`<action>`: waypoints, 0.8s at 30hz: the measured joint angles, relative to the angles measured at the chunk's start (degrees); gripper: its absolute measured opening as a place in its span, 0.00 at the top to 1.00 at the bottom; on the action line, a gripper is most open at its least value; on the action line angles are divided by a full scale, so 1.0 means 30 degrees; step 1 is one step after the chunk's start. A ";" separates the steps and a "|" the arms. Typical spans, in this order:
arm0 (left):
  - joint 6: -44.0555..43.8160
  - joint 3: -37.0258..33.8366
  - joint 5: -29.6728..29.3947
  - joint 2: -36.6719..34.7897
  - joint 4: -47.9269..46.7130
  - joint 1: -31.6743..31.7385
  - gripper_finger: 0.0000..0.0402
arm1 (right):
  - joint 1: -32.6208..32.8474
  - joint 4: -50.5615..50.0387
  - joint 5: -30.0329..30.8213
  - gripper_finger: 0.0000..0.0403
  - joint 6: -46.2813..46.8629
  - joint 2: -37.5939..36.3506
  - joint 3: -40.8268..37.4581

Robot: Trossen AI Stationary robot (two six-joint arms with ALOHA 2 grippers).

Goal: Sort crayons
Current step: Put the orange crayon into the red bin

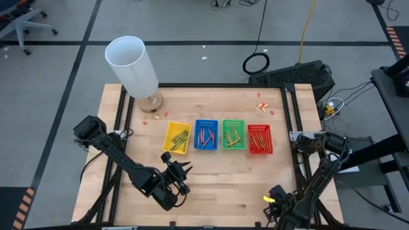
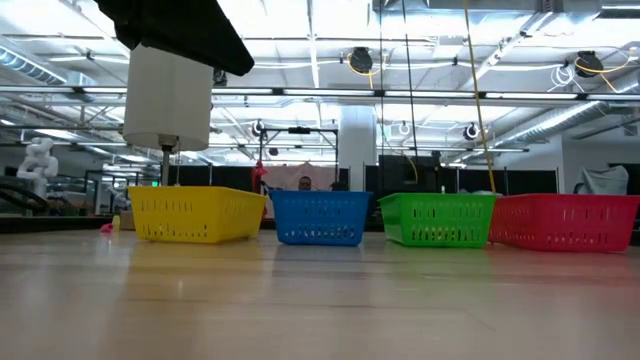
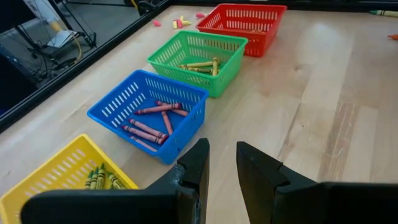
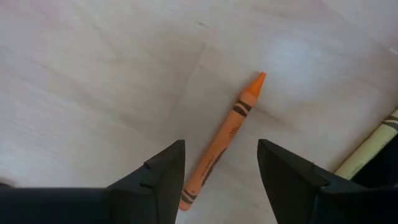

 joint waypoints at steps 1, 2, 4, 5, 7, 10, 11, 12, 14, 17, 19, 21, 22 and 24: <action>0.0006 0.0000 0.0000 0.0000 0.0000 0.0000 0.80 | 0.0108 -0.0032 0.0201 0.54 0.0175 0.0000 0.0000; 0.0007 0.0000 0.0000 0.0000 0.0000 0.0000 0.80 | 0.0167 -0.0088 0.0331 0.54 0.0328 0.0000 0.0000; 0.0007 -0.0004 0.0000 0.0000 0.0000 0.0000 0.80 | 0.0239 -0.0151 0.0478 0.54 0.0435 0.0000 0.0000; 0.0005 -0.0007 0.0000 0.0000 0.0000 0.0000 0.80 | 0.0266 -0.0134 0.0527 0.54 0.0439 0.0000 0.0000; -0.0007 -0.0007 0.0019 0.0007 0.0000 0.0000 0.80 | 0.0276 0.0000 0.0573 0.54 0.0439 0.0000 0.0000; -0.0014 -0.0007 0.0392 0.0007 0.0000 0.0000 0.80 | 0.0290 0.0318 0.0573 0.54 0.0439 0.0000 0.0000; -0.0002 -0.0007 0.0529 0.0007 0.0000 0.0000 0.80 | 0.0287 0.0430 0.0573 0.54 0.0436 0.0007 0.0000; 0.0007 -0.0007 0.0671 0.0007 0.0000 0.0000 0.80 | 0.0283 0.0499 0.0573 0.54 0.0426 0.0015 0.0000; 0.0007 -0.0007 0.0714 0.0007 0.0000 0.0000 0.80 | 0.0283 0.0577 0.0580 0.54 0.0420 0.0082 0.0000; 0.0007 -0.0007 0.0721 0.0007 0.0000 0.0000 0.80 | 0.0283 0.0894 0.0580 0.56 0.0264 0.0341 -0.0007; 0.0012 -0.0007 0.0721 0.0007 0.0000 0.0000 0.80 | 0.0263 0.1121 0.0596 0.59 -0.0046 0.0582 0.0016; 0.0007 -0.0007 0.0721 0.0007 0.0000 0.0000 0.80 | 0.0155 0.1313 0.0584 0.62 -0.0467 0.0887 0.0079; 0.0000 -0.0007 0.0721 0.0007 0.0000 0.0000 0.80 | 0.0105 0.1350 0.0574 0.65 -0.0696 0.0986 0.0087; 0.0000 -0.0007 0.0721 0.0007 0.0000 0.0000 0.80 | -0.0057 0.1354 0.0539 0.69 -0.1064 0.1061 0.0080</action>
